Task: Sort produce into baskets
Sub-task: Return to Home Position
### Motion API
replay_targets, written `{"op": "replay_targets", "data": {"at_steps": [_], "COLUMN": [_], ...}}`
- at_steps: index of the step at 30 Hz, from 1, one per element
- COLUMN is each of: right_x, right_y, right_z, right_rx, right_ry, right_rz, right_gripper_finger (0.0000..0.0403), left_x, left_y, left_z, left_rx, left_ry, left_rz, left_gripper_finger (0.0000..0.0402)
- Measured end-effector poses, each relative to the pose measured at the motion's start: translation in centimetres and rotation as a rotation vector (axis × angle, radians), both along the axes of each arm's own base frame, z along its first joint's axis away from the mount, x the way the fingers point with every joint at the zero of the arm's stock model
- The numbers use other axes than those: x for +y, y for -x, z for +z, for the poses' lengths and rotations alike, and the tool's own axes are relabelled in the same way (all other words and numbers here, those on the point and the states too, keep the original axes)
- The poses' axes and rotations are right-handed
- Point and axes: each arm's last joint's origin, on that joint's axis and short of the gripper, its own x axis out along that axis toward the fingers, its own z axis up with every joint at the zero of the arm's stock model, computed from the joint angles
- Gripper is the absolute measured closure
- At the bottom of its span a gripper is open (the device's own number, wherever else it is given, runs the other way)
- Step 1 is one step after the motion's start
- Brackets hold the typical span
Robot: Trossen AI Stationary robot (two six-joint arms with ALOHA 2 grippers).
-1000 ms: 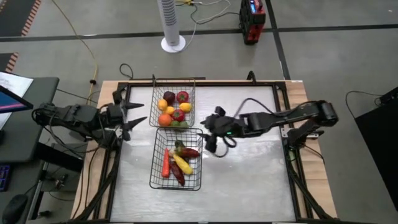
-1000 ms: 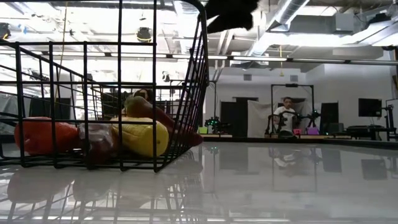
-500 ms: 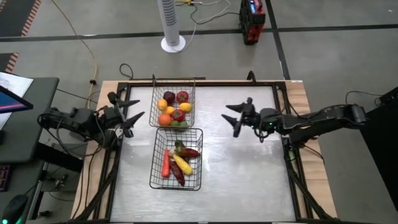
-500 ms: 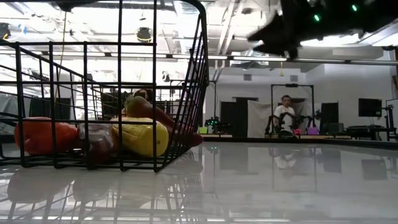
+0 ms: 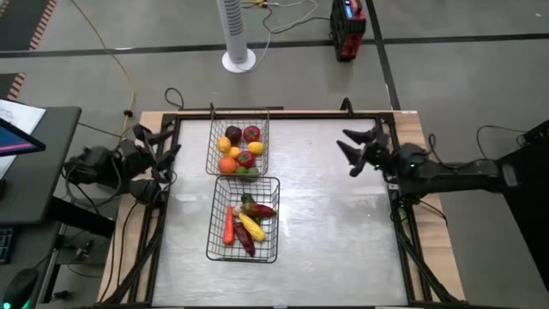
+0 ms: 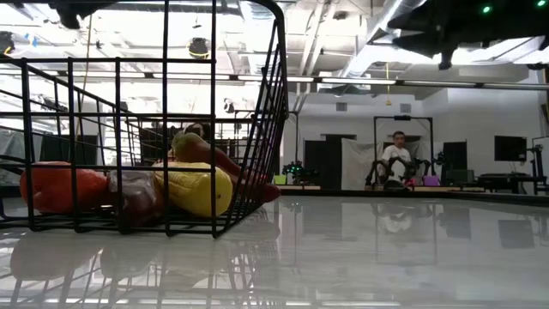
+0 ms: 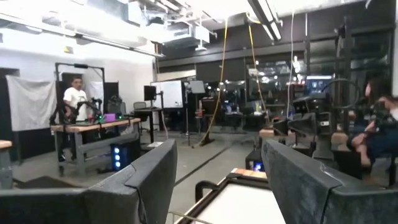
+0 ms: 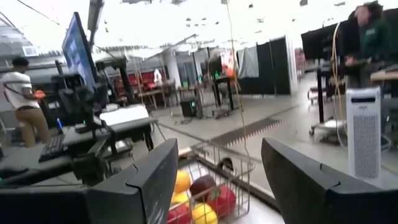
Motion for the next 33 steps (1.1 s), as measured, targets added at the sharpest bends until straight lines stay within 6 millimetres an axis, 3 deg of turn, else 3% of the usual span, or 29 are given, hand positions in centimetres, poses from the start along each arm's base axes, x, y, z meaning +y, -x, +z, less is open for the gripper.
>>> {"op": "replay_targets", "data": {"at_steps": [15, 21, 29, 33], "right_x": [0.1, 0.2, 1.1, 1.3], "right_y": [2.8, 2.8, 4.4, 5.0], "right_z": [0.8, -2.5, -4.2, -5.1], "right_rx": [0.003, 0.061, 0.007, 0.078], "right_ry": [0.113, -0.023, -0.024, -0.019], "right_rz": [-0.106, -0.047, 0.032, 0.05], "right_gripper_finger": [0.0143, 0.0143, 0.0143, 0.0143], "left_x": [-1.0, -1.2, -1.7, -1.8], "left_y": [-2.7, -3.2, -4.0, -4.2], "left_z": [-5.5, -6.8, -8.2, -8.7], "left_rx": [-0.196, -0.211, -0.123, -0.065], "left_ry": [-0.013, 0.054, 0.096, 0.086], "left_rz": [-0.067, -0.142, -0.269, -0.295], "left_gripper_finger": [0.0178, 0.0178, 0.0178, 0.0178]}}
